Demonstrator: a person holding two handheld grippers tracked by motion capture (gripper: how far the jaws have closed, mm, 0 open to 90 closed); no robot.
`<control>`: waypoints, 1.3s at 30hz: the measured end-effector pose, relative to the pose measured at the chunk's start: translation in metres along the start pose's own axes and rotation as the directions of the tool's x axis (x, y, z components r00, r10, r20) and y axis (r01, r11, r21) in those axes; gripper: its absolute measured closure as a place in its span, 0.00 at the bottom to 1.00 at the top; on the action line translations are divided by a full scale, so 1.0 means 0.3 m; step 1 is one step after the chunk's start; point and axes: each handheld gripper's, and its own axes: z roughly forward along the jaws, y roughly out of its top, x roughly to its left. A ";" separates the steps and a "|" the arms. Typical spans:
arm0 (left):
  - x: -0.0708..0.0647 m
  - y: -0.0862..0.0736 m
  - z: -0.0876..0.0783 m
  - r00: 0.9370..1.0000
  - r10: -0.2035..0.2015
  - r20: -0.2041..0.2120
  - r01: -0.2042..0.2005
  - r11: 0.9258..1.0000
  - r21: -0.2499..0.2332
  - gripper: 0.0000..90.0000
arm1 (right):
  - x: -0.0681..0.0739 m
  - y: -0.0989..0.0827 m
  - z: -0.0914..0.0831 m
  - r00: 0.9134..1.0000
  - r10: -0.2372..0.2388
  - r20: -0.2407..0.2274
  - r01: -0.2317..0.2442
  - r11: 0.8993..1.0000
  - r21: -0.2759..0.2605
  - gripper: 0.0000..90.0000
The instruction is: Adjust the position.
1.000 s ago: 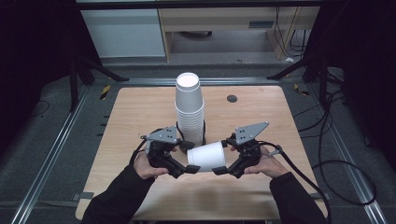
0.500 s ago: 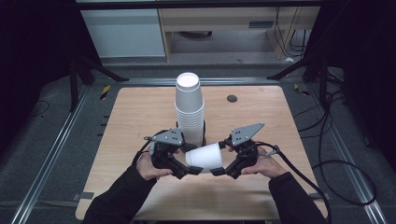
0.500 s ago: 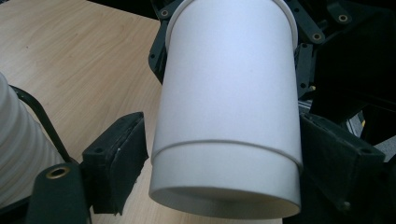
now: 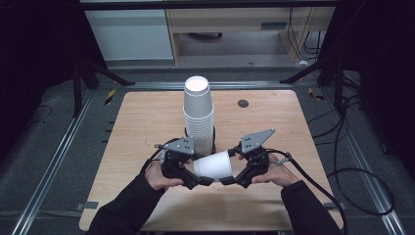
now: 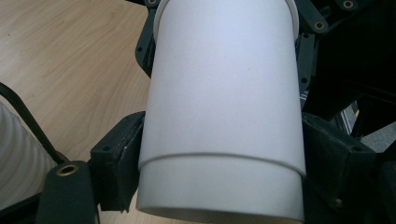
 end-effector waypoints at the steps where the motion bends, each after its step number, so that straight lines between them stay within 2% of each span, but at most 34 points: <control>1: 0.000 0.000 0.001 1.000 -0.002 0.003 0.002 1.000 0.002 0.23 | 0.000 0.000 0.001 1.000 -0.001 -0.001 0.001 1.000 0.002 0.11; 10: 0.003 -0.003 0.006 1.000 -0.011 0.005 0.011 1.000 0.008 0.23 | -0.001 -0.003 0.005 1.000 0.003 -0.002 -0.003 1.000 0.011 0.12; 15: 0.001 -0.003 0.009 1.000 -0.001 0.001 0.001 1.000 0.015 0.24 | 0.001 -0.003 0.006 1.000 -0.001 0.001 0.001 1.000 0.016 0.12; 23: 0.000 -0.003 0.008 1.000 -0.012 -0.002 0.012 1.000 0.009 0.25 | -0.003 -0.002 0.006 1.000 0.010 0.000 -0.010 1.000 0.002 0.11; 25: 0.001 -0.003 0.006 1.000 -0.001 -0.002 0.001 1.000 0.014 0.25 | -0.003 -0.002 0.006 1.000 0.011 0.001 -0.011 1.000 0.001 0.11; 27: -0.001 -0.003 0.006 1.000 -0.007 -0.005 0.007 1.000 -0.002 0.25 | -0.002 -0.002 0.005 1.000 0.009 0.006 -0.009 1.000 -0.004 0.10; 34: -0.001 -0.002 -0.002 1.000 0.006 -0.009 -0.006 1.000 -0.015 0.25 | 0.000 0.002 -0.002 1.000 0.000 0.013 0.000 1.000 -0.024 0.10; 39: -0.001 -0.003 -0.007 1.000 0.001 -0.011 -0.001 1.000 -0.031 0.25 | 0.002 0.007 -0.013 1.000 -0.001 0.025 0.002 1.000 -0.030 0.10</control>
